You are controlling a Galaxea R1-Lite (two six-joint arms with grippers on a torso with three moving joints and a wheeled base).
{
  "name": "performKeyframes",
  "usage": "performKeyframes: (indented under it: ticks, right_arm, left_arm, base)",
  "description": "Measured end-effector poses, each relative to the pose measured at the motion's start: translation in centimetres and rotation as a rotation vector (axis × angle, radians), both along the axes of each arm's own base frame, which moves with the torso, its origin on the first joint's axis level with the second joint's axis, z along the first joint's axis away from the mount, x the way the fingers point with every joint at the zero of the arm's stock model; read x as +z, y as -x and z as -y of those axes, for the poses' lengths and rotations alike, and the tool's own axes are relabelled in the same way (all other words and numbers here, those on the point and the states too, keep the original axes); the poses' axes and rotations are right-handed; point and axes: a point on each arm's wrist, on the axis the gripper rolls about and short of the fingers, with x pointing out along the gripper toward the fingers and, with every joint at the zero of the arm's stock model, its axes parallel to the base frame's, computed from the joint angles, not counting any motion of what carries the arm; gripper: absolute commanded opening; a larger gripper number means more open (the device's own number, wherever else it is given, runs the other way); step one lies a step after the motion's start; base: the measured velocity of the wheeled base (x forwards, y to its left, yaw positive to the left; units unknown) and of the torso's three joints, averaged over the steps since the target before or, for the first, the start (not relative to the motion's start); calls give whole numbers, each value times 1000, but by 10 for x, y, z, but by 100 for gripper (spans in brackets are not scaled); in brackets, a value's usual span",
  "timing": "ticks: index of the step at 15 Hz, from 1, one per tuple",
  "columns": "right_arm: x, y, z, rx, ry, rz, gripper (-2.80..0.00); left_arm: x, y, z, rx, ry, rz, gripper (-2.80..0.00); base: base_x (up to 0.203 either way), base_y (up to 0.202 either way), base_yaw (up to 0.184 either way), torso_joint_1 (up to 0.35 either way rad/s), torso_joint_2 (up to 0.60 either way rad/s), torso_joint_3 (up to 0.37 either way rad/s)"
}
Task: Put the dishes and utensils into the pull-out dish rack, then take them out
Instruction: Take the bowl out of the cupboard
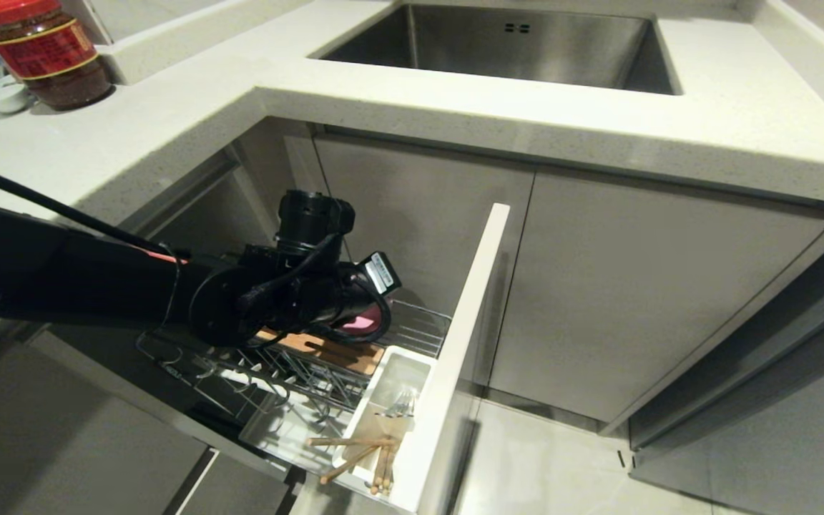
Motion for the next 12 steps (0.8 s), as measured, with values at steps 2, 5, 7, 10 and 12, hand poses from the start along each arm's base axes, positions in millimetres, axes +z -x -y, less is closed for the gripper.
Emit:
performKeyframes:
  ticks: [2,5,7,10,12]
  right_arm:
    - [0,0,0,0,0,0,-280]
    - [0,0,0,0,0,0,-280]
    - [0,0,0,0,0,0,-280]
    - [0,0,0,0,0,0,-280]
    - [0,0,0,0,0,0,-280]
  left_arm:
    - [1,1,0,1,1,3,-280]
    - [13,9,1,11,4,35,-280]
    - [28,19,0,21,15,74,-280]
    - [59,40,-5,44,45,158,-280]
    - [83,59,-12,41,64,224,-280]
  base:
    - [0,0,0,0,0,0]
    - [0,0,0,0,0,0]
    - [0,0,0,0,0,0]
    - [0,0,0,0,0,0]
    - [0,0,0,0,0,0]
